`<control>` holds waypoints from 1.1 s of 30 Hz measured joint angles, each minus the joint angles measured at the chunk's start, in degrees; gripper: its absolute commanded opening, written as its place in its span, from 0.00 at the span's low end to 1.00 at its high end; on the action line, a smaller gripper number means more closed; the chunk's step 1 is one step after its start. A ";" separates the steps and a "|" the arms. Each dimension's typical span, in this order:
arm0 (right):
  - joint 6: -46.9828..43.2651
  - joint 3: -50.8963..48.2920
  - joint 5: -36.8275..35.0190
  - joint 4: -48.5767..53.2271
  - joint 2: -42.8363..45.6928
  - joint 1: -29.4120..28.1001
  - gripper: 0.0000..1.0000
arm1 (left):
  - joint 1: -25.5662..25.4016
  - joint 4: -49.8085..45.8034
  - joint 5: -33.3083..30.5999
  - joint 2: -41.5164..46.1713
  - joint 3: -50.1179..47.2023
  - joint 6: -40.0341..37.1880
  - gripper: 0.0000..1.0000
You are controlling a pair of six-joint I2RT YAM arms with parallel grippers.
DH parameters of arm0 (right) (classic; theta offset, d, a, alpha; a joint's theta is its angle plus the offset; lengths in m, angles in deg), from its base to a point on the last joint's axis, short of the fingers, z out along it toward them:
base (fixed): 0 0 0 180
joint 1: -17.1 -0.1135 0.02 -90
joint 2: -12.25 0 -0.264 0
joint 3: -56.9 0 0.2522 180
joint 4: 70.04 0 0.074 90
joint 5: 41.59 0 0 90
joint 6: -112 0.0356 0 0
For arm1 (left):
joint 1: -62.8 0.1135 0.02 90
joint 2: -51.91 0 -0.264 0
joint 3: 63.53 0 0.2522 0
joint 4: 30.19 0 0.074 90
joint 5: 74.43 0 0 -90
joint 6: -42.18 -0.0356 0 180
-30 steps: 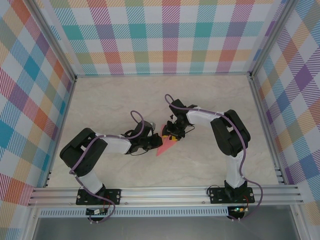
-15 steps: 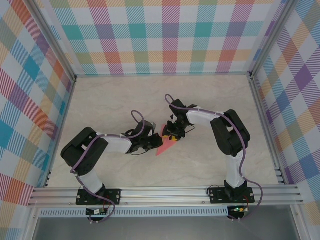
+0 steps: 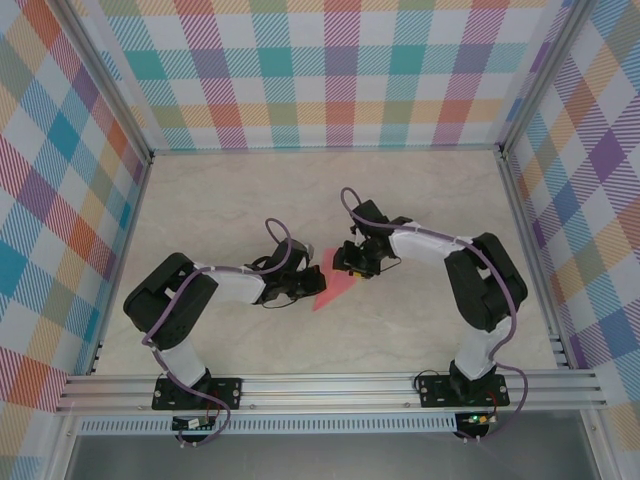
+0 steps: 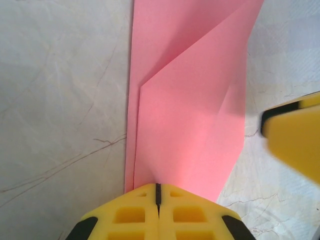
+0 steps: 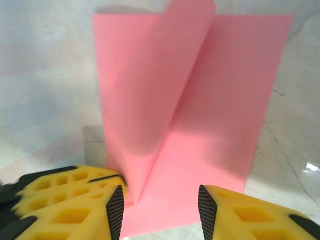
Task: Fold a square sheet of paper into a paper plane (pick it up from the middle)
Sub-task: Fourth fold the wing at the center of the table.
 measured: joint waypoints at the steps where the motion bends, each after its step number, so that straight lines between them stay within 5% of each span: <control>1: -0.44 -0.52 0.07 -0.94 0.96 0.09 0.36 | 0.00 0.00 0.11 -0.09 0.09 -0.13 0.01; 5: -2.25 -1.92 2.58 -5.35 1.62 0.07 0.15 | 0.00 -0.66 0.24 -0.20 0.48 -0.20 0.00; 8: -3.17 -2.32 5.60 -7.96 -0.59 0.07 0.09 | 0.00 -1.20 0.22 -0.20 0.72 -0.20 0.00; 33: -8.83 -3.02 13.60 -13.68 -8.59 2.08 0.07 | 0.00 -4.24 -0.22 -0.39 2.08 -0.15 0.00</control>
